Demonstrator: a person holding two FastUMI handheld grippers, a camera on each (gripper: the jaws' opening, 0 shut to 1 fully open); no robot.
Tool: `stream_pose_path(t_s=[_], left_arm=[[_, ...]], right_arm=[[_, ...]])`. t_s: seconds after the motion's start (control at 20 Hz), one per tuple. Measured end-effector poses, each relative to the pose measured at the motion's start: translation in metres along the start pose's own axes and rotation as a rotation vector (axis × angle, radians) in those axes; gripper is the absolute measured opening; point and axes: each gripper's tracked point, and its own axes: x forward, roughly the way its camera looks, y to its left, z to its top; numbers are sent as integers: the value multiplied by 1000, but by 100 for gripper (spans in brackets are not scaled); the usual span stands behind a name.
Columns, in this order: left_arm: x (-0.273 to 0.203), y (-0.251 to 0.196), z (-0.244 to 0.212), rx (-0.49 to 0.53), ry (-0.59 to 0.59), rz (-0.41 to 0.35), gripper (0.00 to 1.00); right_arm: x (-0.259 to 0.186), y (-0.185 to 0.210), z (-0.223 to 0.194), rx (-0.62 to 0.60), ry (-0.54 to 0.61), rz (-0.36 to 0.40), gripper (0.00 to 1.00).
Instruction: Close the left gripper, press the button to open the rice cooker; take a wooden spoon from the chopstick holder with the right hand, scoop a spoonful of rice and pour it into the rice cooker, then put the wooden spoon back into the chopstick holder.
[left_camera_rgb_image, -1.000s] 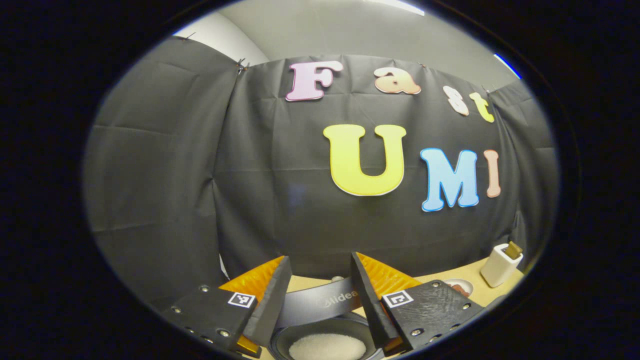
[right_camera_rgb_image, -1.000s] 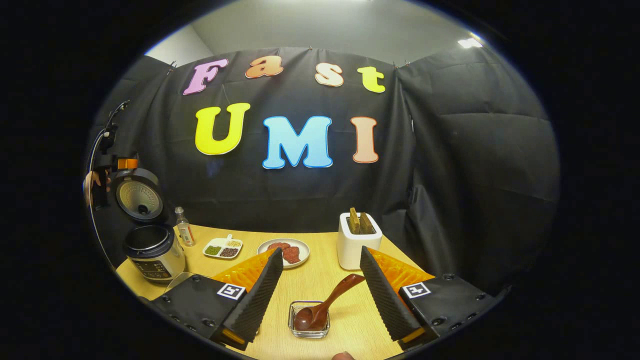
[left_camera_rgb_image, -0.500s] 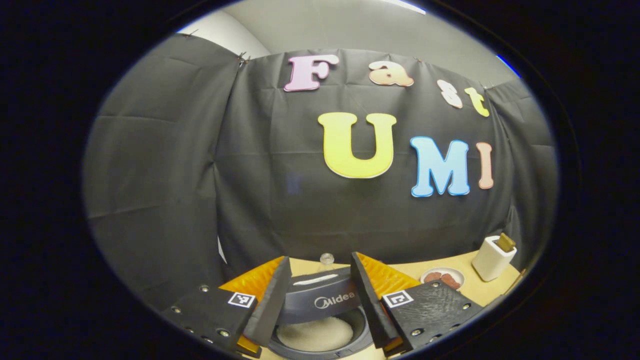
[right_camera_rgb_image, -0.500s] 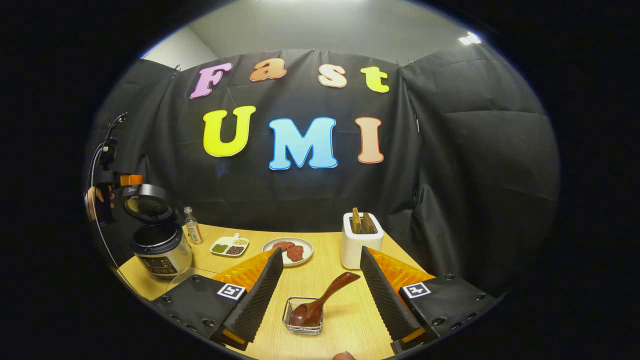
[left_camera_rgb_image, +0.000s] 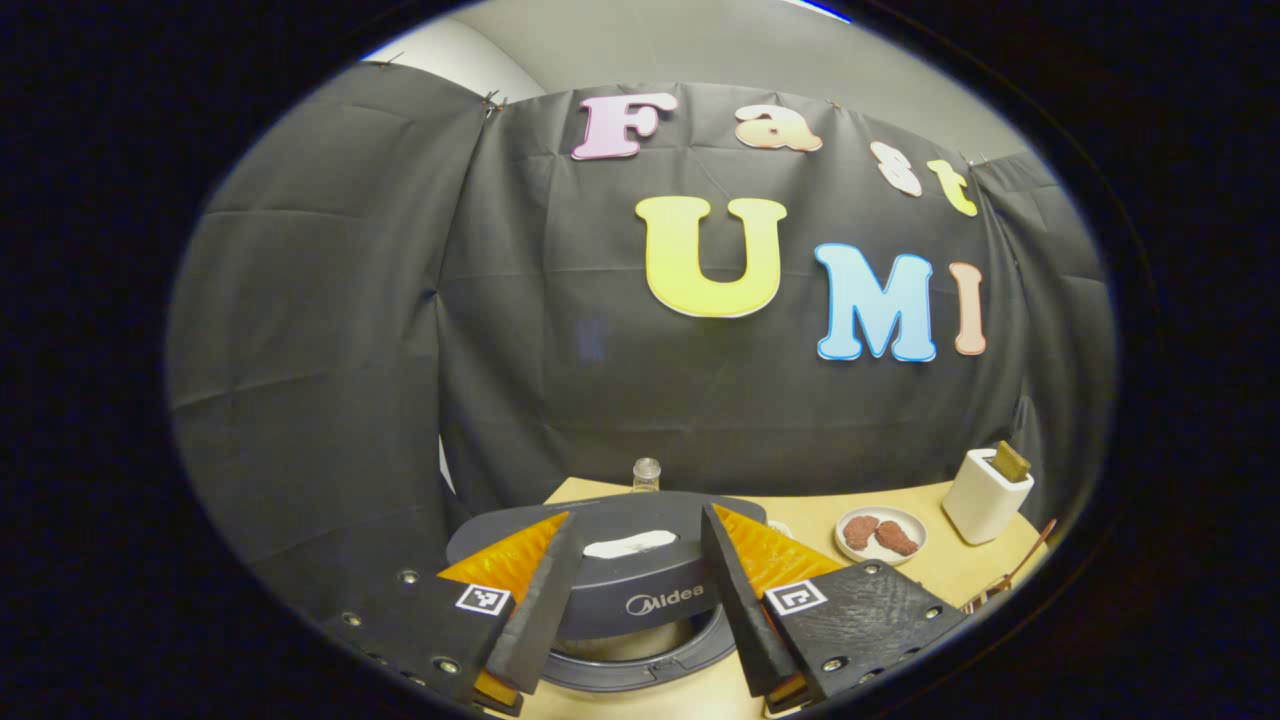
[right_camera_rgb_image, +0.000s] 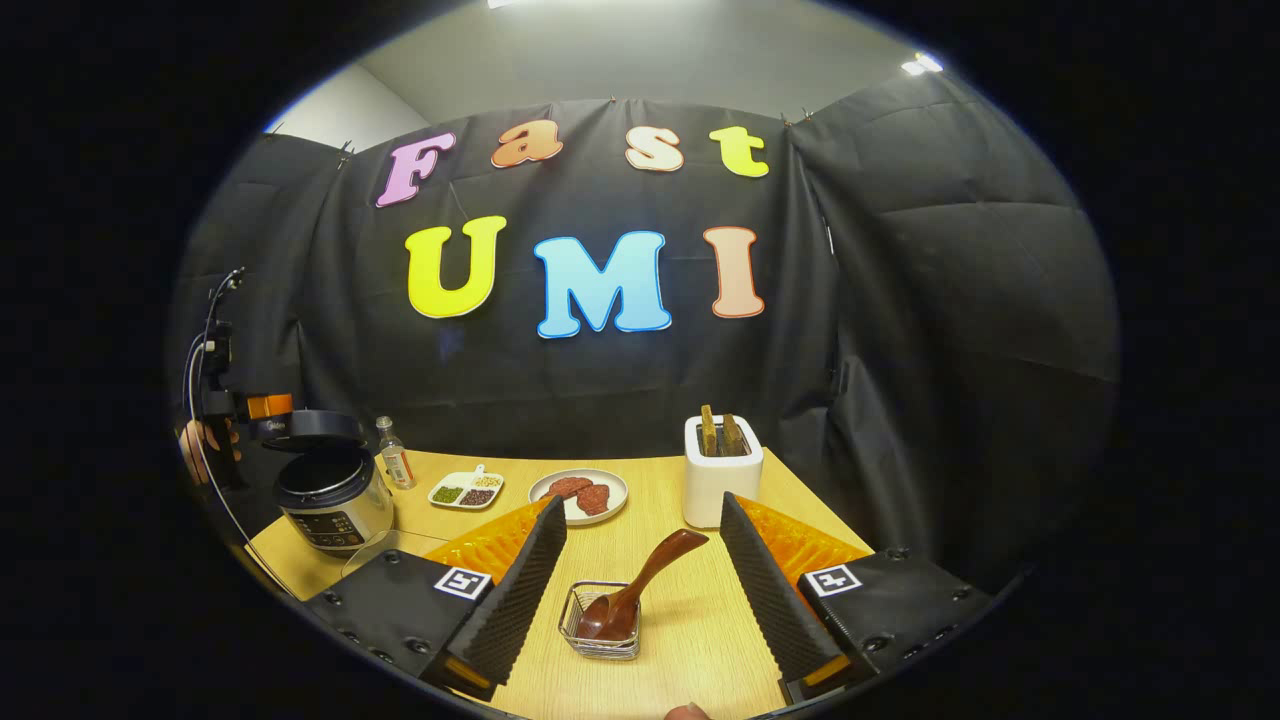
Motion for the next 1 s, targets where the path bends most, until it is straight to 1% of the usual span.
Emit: stream_pose_path(t_s=[0.25,0.3,0.5,0.65,0.7,0.9,1.0], left_arm=[[-3,-4,-33,-6,43,9,76],[-2,-5,-38,-3,47,10,77],[-1,-6,-55,6,41,15,78],[-2,-8,-68,23,45,18,77],[-2,-8,-72,27,51,20,79],[0,-10,-98,50,96,32,80],[3,-10,-97,59,68,36,78]], right_arm=[[-1,-4,-2,-2,7,6,98],[-1,-4,-2,-3,7,7,98],[-2,-7,-2,-6,8,3,98],[-2,-10,-3,-7,12,1,98],[-2,-10,-3,-9,13,2,98],[-2,-13,-3,-19,15,-1,98],[-2,-15,-4,-23,20,-3,98]])
